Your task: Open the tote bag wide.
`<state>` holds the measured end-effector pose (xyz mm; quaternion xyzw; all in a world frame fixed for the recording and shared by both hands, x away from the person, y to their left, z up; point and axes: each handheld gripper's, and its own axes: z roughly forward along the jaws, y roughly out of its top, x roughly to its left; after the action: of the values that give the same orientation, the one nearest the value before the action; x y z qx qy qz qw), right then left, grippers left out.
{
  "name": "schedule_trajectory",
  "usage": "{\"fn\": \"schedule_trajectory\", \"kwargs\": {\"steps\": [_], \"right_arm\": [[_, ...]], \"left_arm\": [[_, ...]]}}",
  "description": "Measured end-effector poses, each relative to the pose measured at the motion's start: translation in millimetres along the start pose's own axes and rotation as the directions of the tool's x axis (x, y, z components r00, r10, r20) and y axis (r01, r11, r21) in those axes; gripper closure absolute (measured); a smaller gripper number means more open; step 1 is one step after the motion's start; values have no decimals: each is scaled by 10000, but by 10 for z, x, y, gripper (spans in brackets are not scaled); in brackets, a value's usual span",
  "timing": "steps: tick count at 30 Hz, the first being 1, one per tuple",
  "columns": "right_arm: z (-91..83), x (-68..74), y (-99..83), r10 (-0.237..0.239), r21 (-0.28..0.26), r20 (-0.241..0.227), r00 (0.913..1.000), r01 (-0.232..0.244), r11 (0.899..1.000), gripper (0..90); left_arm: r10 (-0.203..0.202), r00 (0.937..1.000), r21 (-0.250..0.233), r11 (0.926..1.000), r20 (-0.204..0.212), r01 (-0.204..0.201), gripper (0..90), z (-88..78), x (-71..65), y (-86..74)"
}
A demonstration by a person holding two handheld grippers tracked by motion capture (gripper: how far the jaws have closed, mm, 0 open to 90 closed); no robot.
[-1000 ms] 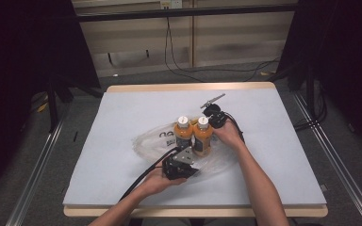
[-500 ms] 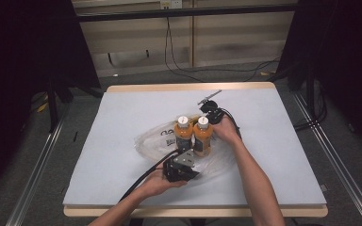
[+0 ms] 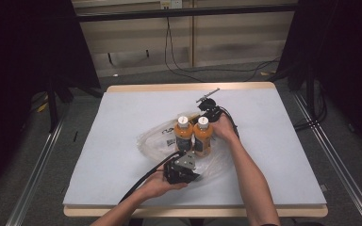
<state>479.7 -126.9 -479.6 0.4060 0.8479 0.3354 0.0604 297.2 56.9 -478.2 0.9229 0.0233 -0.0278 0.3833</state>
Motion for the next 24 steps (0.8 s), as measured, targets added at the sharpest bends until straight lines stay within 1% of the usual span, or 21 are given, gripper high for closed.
{"fn": "schedule_trajectory", "kwargs": {"steps": [1,2,3,4,6,8,12,15,18,19,20,21,22,23,24], "right_arm": [[6,8,8,18,2,110,9999,-18,10000,900],[11,12,18,-46,31,188,9998,46,10000,900],[14,20,25,-25,61,255,9997,24,10000,900],[20,21,32,-35,22,298,9995,35,10000,900],[29,27,50,7,72,407,9992,-10,10000,900],[41,21,70,91,71,513,9986,-95,9999,900],[74,-9,99,142,-94,639,9979,-137,9999,900],[87,-14,107,258,-179,824,9963,-244,9995,900],[95,-13,116,231,-219,980,9949,-210,9995,900],[99,-15,119,259,-241,1010,9946,-235,9994,900],[101,-17,123,243,-246,1030,9944,-218,9995,900],[101,-10,126,224,-228,1130,9933,-199,9995,900],[101,-4,129,200,-166,1287,9915,-180,9997,900],[107,4,133,152,-221,1400,9900,-123,9997,900],[110,19,133,24,-222,1553,9879,10,9998,900]], "left_arm": [[43,10000,-17,10000,17,-43,900,0,-3,0],[17,10000,68,10000,94,-17,900,-8,-6,1],[-16,10000,30,10000,74,16,900,-5,-12,-4],[28,10000,162,9999,82,-29,900,-15,-16,1],[85,9999,267,9996,92,-87,900,-23,-17,5],[43,9999,79,10000,109,-44,900,-10,-23,-3],[125,9998,121,9998,148,-127,900,-10,-33,3],[11,9999,60,10000,170,-12,900,-5,-37,1],[19,9998,146,9999,208,-22,900,-10,-41,6],[85,9998,291,9995,175,-90,900,-20,-44,12],[29,9998,282,9996,209,-35,900,-19,-51,11],[-5,9998,200,9998,211,1,900,-14,-54,9],[13,9997,227,9997,238,-18,900,-16,-51,10],[3,9998,219,9998,186,-7,900,-16,-49,10],[-65,9997,316,9995,232,57,900,-24,-43,14]]}}
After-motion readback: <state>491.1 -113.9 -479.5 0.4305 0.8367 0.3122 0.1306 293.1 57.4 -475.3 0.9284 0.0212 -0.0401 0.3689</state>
